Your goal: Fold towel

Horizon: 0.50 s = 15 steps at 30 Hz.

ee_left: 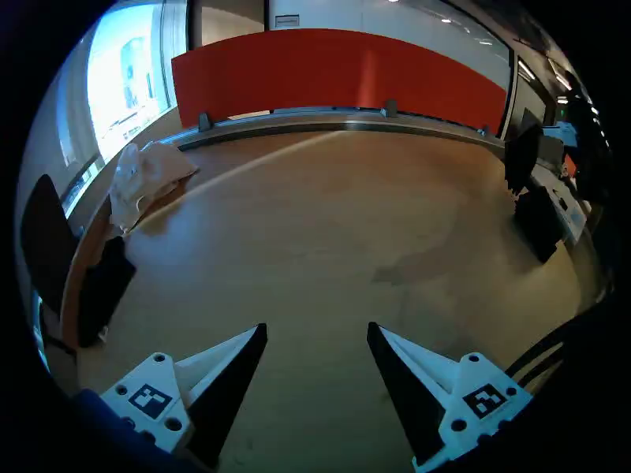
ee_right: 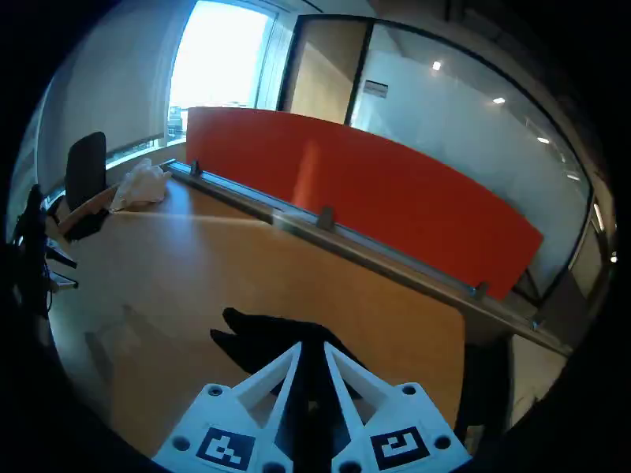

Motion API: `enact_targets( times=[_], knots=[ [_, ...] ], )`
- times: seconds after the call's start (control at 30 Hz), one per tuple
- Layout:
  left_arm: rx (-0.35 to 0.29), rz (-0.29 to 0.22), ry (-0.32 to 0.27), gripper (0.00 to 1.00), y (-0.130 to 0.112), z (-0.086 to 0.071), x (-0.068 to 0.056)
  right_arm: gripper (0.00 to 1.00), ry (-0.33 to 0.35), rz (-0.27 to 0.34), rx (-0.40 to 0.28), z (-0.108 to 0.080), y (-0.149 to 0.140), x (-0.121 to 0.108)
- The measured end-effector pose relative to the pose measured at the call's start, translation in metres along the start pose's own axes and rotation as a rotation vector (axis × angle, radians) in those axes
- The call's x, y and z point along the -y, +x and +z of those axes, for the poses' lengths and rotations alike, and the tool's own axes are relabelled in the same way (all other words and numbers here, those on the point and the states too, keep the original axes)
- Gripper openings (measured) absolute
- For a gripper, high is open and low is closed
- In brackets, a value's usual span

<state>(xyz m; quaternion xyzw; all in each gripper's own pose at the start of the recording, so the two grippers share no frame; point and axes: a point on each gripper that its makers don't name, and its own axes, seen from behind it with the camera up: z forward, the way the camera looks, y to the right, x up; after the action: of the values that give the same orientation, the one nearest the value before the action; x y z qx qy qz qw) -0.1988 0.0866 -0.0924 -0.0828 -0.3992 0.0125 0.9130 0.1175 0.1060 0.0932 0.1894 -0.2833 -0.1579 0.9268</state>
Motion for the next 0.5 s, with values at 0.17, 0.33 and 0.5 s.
enact_targets(
  times=[0.17,0.33,0.5],
  knots=[
    [0.005,0.004,0.0,0.94,0.0,0.001,-0.003,0.05,-0.019,0.012,0.012,0.0,-0.005,-0.019],
    [0.008,0.006,0.002,0.94,0.002,0.001,-0.004,0.05,-0.036,0.017,0.026,0.001,-0.011,-0.036],
    [0.009,0.011,0.005,0.94,0.003,0.001,-0.004,0.05,-0.049,0.019,0.044,0.002,-0.019,-0.052]
  ],
)
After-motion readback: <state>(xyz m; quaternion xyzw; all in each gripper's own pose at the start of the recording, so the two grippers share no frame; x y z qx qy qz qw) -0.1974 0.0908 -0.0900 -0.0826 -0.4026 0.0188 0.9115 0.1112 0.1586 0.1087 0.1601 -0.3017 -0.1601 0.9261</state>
